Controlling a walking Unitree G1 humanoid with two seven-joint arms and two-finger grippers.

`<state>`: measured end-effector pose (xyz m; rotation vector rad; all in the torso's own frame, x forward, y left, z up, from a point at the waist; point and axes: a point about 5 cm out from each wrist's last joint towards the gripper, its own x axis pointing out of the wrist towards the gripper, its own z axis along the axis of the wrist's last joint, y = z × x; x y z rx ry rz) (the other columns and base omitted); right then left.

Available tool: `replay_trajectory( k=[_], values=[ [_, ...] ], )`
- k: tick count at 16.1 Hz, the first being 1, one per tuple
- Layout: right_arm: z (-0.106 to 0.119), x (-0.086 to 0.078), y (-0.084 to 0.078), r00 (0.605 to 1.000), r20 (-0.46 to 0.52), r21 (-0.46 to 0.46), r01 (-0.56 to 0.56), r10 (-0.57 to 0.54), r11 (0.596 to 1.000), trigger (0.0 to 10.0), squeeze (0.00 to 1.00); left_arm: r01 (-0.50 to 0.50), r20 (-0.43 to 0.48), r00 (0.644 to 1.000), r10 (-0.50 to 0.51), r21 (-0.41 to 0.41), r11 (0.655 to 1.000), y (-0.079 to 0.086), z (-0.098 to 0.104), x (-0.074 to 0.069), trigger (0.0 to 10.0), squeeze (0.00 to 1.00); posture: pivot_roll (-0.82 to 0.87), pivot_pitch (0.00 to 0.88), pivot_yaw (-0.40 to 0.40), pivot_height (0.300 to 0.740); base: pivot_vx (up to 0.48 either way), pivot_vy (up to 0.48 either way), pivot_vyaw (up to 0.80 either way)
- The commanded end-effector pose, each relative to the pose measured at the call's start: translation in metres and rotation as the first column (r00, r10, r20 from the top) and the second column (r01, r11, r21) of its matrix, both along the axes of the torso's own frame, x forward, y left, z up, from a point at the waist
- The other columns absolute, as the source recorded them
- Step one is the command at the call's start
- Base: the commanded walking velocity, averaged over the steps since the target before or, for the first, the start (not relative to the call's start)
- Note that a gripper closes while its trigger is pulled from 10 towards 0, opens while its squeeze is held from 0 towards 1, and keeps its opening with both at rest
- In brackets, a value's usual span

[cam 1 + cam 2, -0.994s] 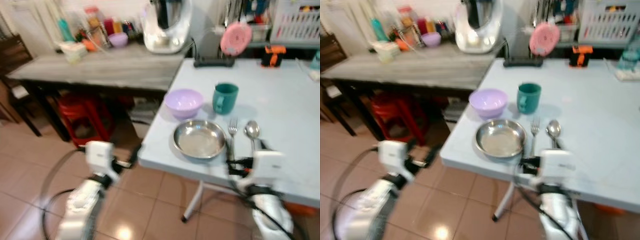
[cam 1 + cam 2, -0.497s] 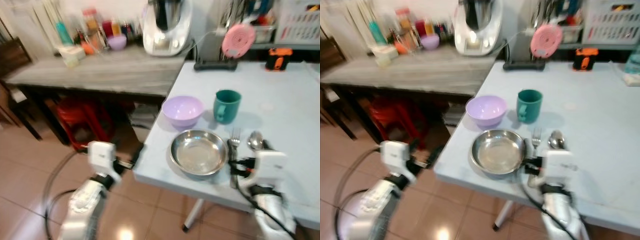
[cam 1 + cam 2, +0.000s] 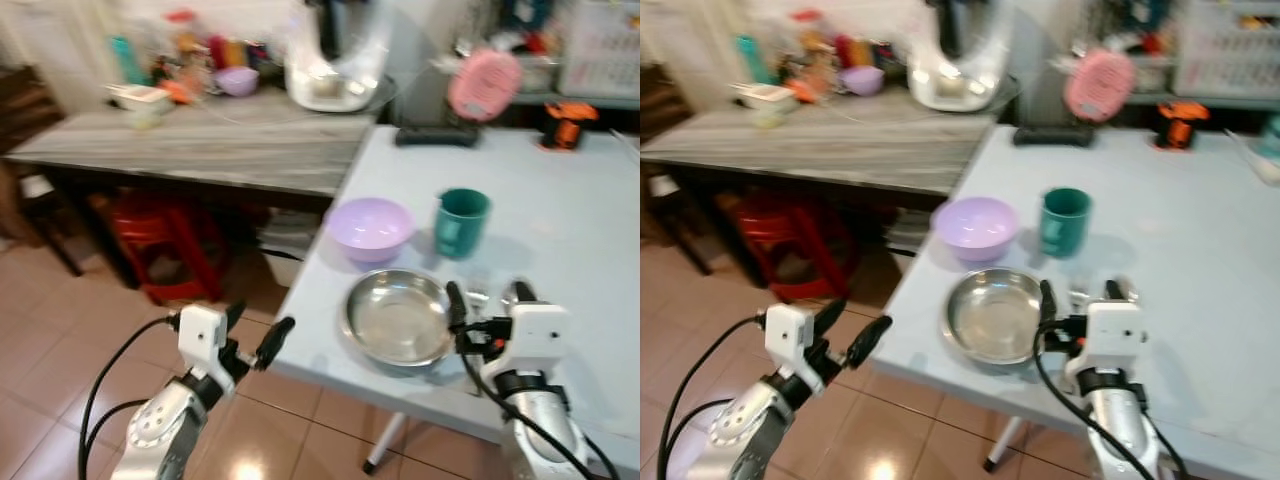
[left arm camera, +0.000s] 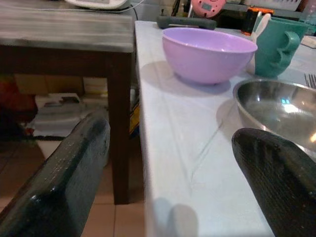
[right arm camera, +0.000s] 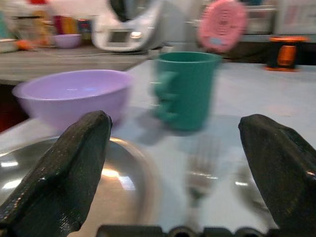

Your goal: Setting the table

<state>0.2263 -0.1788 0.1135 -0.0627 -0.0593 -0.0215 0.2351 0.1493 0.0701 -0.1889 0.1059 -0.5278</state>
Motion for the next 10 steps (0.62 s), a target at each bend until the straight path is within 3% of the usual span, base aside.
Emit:
replay_trajectory(
  k=[1,6,10],
  values=[
    [-0.001,0.000,0.003,1.000,-0.017,0.020,-0.020,0.020,1.000,10.0,0.00,0.041,0.009,0.999,-0.041,-0.003,0.999,0.001,0.004,0.000,10.0,0.00,-0.07,0.001,0.114,0.740,0.000,0.000,0.00],
    [-0.010,-0.005,0.002,0.997,-0.082,0.064,-0.009,0.014,0.998,10.0,0.00,0.126,-0.009,0.992,-0.125,0.028,0.992,0.013,0.005,-0.007,10.0,0.00,-0.07,0.014,0.113,0.740,0.000,0.000,0.00],
    [-0.016,-0.008,0.009,0.990,-0.129,0.099,-0.049,0.062,0.994,10.0,0.00,0.157,-0.001,0.988,-0.157,0.056,0.986,0.014,0.005,-0.008,10.0,0.00,-0.07,0.024,0.117,0.740,0.000,0.000,0.00]
  ],
)
